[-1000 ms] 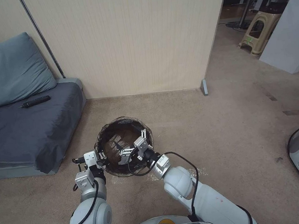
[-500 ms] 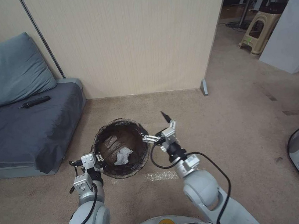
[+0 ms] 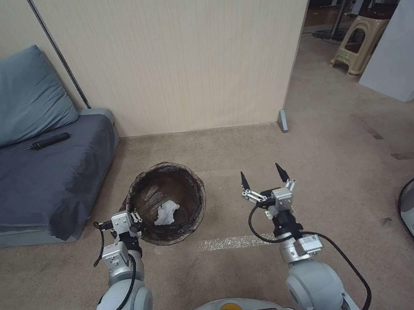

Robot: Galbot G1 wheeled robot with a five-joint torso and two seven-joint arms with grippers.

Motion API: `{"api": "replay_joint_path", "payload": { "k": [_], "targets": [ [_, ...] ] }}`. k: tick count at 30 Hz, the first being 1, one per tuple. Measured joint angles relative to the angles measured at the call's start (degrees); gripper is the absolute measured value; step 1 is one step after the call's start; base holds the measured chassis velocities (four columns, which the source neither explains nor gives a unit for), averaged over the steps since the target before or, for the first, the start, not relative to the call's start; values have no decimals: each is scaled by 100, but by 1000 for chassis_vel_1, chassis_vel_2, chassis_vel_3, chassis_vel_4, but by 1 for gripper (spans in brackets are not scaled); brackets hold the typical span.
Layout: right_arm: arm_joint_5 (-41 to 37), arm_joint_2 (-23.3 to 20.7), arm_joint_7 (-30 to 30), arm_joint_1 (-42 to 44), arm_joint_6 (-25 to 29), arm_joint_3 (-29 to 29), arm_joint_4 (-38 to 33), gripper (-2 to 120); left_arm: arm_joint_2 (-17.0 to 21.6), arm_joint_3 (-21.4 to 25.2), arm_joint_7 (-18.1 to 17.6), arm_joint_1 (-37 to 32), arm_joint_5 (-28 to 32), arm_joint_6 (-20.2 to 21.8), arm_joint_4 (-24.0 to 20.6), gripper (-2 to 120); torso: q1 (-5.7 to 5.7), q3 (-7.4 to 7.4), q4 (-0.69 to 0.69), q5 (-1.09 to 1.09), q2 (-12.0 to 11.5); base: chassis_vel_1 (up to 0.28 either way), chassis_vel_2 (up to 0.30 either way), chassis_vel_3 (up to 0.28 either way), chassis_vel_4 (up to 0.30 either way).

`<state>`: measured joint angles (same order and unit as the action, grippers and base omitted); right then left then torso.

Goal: Pick up the trash bin, then pick up the garbage from the floor and place it into the trash bin.

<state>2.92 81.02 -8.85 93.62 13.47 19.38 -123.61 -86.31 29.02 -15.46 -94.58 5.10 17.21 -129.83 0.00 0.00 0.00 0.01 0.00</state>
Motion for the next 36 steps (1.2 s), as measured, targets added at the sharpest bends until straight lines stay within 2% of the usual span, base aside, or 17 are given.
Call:
{"api": "replay_joint_path", "payload": {
  "k": [13,26,36],
  "targets": [
    [-38,145,37,81,437,178,291,100,-44,9,11,-69,-10,-46,-78,0,0,0,1,-1,0,0,0,0,0],
    [-156,101,41,-94,465,254,346,100,-124,-13,40,-147,-40,-65,-167,0,0,0,0,-1,0,0,0,0,0],
    [-205,63,39,-290,412,336,417,100,-143,-50,56,-201,-10,-52,-251,0,0,1,0,-1,0,71,62,78,69]
  ]
}}
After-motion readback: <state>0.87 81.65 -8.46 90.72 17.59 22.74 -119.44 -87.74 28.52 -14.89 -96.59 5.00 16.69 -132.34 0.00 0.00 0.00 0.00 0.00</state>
